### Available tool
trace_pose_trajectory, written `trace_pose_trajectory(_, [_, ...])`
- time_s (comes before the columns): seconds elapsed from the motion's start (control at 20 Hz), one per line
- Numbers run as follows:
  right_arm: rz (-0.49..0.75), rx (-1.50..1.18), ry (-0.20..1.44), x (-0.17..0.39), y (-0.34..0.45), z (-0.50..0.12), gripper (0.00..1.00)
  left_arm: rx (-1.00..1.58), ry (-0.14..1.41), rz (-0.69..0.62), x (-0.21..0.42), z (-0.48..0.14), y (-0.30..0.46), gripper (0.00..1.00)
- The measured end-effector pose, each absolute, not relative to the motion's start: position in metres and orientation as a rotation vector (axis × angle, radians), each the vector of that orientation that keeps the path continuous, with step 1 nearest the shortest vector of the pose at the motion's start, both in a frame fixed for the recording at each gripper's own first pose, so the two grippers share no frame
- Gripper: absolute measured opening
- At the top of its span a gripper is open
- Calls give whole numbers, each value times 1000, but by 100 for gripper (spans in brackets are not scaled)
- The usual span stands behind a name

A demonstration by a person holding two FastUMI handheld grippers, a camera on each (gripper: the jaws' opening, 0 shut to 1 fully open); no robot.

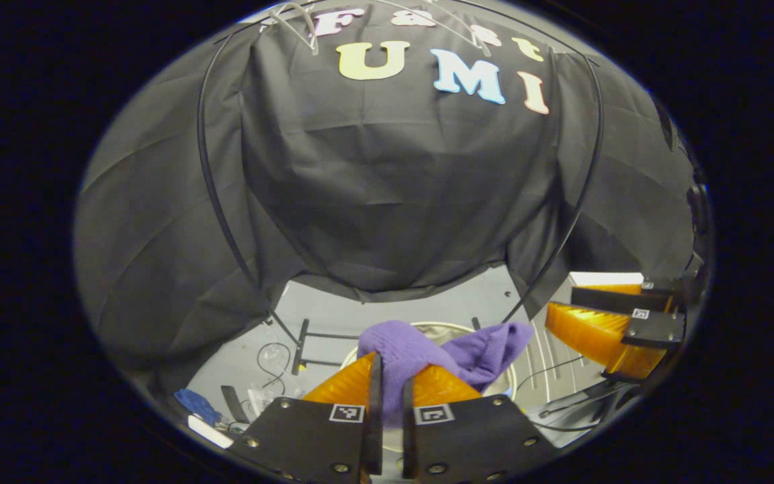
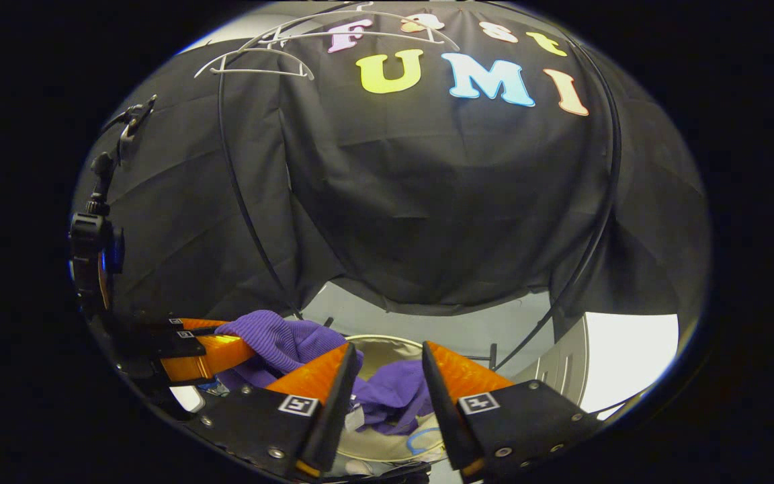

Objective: Grasp the clothes on the hanger with both hands and then place them into the laundry hamper below.

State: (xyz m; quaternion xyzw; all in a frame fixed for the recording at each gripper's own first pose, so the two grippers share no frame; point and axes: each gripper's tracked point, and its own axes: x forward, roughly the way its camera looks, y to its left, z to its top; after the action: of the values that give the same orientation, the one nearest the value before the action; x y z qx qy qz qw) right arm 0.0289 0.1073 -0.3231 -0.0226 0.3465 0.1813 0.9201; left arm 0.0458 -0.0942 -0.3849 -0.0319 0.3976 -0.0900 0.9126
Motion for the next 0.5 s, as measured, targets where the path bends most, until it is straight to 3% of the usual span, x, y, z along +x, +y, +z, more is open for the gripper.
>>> trace_pose_trajectory(0.05, [369,-55,708,27,105,-321,68,-71,832,-178,37,-388,-93,23])
trace_pose_trajectory(0.1, [366,-56,702,26,102,-319,80,-80,798,-168,37,-382,-91,42])
trace_pose_trajectory(0.2, [352,-48,682,24,97,-309,92,-79,727,-163,44,-356,-90,81])
trace_pose_trajectory(0.25, [344,-46,669,23,94,-303,94,-67,703,-162,50,-341,-89,100])
trace_pose_trajectory(0.3, [335,-44,648,24,91,-293,94,-57,676,-160,51,-329,-84,95])
trace_pose_trajectory(0.5, [306,-53,527,31,80,-239,94,-72,549,-150,66,-260,-76,95])
